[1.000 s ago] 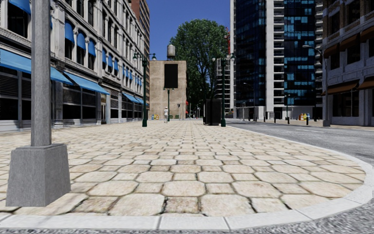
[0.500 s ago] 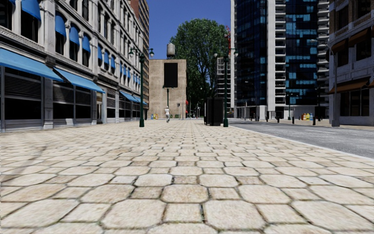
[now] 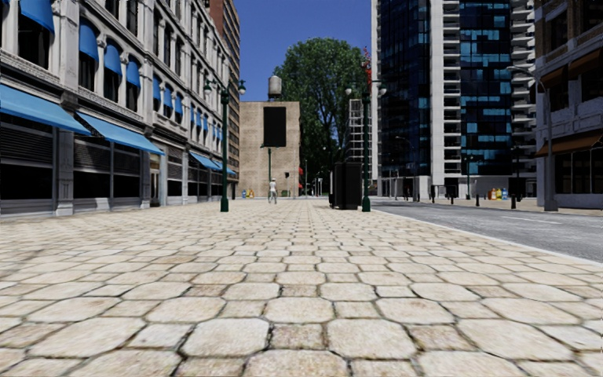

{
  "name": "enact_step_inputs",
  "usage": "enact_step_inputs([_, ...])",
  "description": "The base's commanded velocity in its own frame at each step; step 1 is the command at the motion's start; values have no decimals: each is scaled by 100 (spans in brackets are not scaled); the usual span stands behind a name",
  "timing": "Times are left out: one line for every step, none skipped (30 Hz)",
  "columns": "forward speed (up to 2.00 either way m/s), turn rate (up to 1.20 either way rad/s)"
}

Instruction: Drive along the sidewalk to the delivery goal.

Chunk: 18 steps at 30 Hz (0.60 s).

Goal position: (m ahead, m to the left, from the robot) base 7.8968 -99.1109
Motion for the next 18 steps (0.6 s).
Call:
enact_step_inputs([122,0])
enact_step_inputs([122,0])
enact_step_inputs([122,0])
enact_step_inputs([122,0])
enact_step_inputs([122,0])
enact_step_inputs([122,0])
enact_step_inputs([122,0])
enact_step_inputs([122,0])
enact_step_inputs([122,0])
enact_step_inputs([122,0])
enact_step_inputs([122,0])
enact_step_inputs([122,0])
enact_step_inputs([122,0])
enact_step_inputs([123,0])
enact_step_inputs([123,0])
enact_step_inputs([123,0])
enact_step_inputs([123,0])
enact_step_inputs([124,0])
